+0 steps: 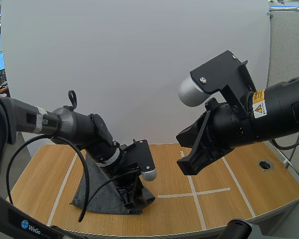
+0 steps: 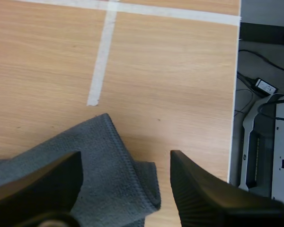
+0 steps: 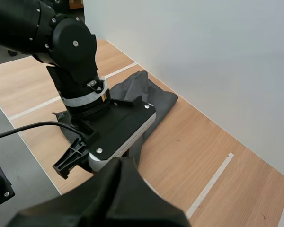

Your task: Fold the towel

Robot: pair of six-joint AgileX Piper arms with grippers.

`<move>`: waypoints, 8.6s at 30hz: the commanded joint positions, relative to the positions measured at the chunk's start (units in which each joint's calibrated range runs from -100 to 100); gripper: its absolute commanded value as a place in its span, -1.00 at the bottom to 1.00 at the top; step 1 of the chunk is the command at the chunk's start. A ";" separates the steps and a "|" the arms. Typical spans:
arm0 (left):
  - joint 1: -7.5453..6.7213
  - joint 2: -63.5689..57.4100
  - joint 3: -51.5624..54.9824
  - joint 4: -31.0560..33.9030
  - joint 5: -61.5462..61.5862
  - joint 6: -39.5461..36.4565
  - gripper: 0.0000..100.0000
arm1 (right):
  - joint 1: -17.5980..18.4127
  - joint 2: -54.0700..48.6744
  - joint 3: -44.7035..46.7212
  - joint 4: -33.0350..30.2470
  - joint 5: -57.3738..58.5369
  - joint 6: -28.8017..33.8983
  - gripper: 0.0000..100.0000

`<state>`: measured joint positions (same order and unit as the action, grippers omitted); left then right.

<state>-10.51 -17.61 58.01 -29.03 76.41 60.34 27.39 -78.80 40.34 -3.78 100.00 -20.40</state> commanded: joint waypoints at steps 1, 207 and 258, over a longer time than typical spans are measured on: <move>-0.60 3.05 0.21 -1.88 -7.70 -1.43 0.74 | -0.27 -0.02 0.07 -0.51 0.00 0.23 -1.00; 3.84 28.25 -17.24 0.77 -34.29 -8.31 -1.00 | -0.67 -0.02 0.07 -0.77 0.00 -0.66 -1.00; 11.53 13.71 -17.24 22.43 -2.74 -16.56 -1.00 | -0.67 -0.02 0.07 -1.60 0.00 -0.78 -1.00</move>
<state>-1.37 0.45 40.96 -6.50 69.61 42.03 26.97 -78.80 40.34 -5.08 100.00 -20.62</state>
